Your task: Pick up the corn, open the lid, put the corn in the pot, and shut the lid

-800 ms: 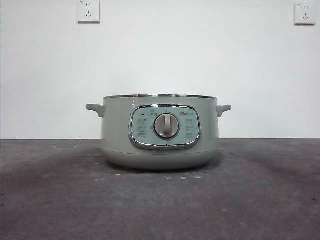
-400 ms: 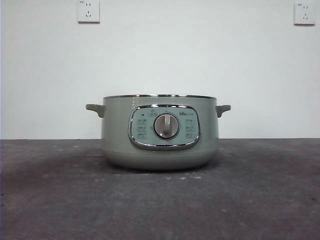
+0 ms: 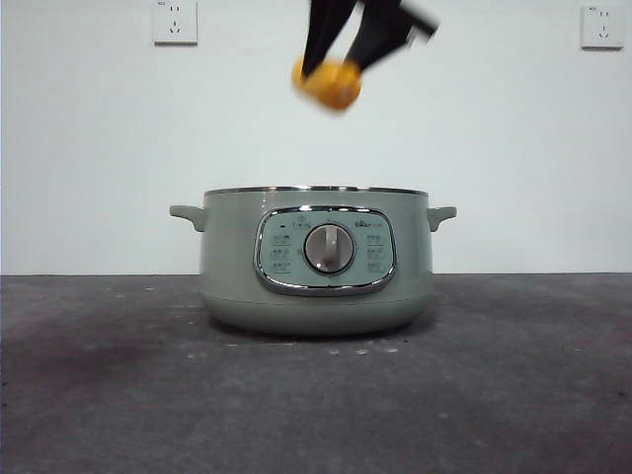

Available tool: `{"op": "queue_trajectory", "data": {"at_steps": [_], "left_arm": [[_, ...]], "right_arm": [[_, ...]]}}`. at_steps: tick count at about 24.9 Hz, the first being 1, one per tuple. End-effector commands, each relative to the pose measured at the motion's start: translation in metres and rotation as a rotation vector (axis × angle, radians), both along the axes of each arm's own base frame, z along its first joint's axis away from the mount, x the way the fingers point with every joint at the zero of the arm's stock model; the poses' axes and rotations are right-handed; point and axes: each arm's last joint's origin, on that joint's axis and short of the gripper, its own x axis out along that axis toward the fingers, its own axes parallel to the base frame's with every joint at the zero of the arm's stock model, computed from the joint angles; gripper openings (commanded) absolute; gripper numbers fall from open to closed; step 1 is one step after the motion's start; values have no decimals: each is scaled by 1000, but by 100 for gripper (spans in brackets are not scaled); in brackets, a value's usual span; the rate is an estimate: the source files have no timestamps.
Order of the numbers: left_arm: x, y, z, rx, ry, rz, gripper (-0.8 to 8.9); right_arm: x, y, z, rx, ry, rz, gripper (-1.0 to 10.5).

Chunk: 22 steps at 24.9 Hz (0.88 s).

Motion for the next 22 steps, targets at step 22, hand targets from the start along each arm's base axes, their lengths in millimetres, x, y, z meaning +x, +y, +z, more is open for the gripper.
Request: {"op": "queue_trajectory", "data": {"at_steps": [22], "left_arm": [[-16, 6, 3, -28, -29, 1, -7]], "right_arm": [[87, 32, -138, -234, 259, -24, -8]]}}
